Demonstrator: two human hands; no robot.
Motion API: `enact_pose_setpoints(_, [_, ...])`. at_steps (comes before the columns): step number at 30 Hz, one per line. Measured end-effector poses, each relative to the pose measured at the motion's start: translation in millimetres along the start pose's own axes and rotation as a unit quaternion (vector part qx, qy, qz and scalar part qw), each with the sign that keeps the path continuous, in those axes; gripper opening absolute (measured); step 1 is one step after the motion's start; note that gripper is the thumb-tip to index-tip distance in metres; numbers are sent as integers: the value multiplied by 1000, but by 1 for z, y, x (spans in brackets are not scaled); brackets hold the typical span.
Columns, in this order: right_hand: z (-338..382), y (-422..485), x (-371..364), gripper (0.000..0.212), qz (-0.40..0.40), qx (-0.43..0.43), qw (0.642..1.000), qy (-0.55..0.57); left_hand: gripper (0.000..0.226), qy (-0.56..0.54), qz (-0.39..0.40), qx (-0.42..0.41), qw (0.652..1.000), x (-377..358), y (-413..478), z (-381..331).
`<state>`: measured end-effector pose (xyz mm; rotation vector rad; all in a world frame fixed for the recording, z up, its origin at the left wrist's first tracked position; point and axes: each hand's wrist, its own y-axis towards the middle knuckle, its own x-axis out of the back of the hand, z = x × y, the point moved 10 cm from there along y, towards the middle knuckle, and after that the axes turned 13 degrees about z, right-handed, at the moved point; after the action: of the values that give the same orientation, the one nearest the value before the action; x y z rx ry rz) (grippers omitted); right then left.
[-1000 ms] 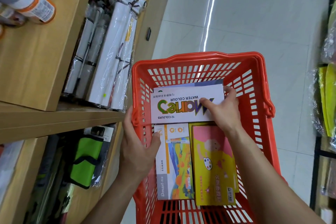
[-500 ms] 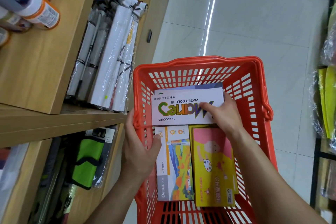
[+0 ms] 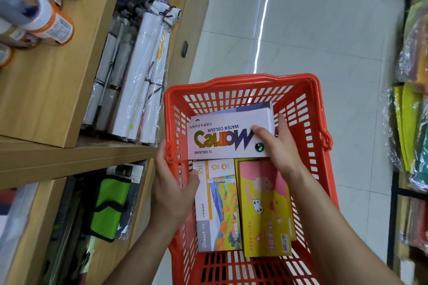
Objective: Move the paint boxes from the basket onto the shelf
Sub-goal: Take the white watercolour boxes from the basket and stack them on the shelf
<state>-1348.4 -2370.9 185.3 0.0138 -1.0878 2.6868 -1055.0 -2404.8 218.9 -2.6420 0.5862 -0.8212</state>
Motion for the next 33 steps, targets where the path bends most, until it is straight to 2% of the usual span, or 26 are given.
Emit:
enact_pose_setpoints(7, [19, -1, -17, 87, 80, 4, 995, -56, 87, 12, -3, 15, 1000, 1, 0, -3])
enact_pose_setpoints(10, [29, -3, -17, 79, 85, 8, 994, -74, 86, 19, 0, 19, 1000, 1, -2, -6])
enact_pose_setpoints(15, [53, -29, -26, 81, 25, 19, 989, -147, 81, 8, -1, 17, 1000, 3, -7, -14])
enact_pose_setpoints(24, [86, -102, 17, 77, -11, 93, 993, -72, 85, 10, 3, 17, 1000, 8, -12, -19])
enact_pose_setpoints(27, [97, -132, 32, 78, -1, 106, 992, -76, 92, 7, 15, 34, 999, 9, -15, -20])
enact_pose_setpoints(29, [98, -149, 36, 78, 24, 102, 991, -86, 94, 35, -35, 40, 998, 23, -21, -32])
enact_pose_setpoints(31, [96, -160, 33, 74, 56, 102, 989, -91, 85, 56, -81, 1, 995, 36, -32, -55])
enact_pose_setpoints(33, [92, -164, 25, 73, 89, 103, 985, -105, 74, 64, -31, -42, 997, 29, -38, -74])
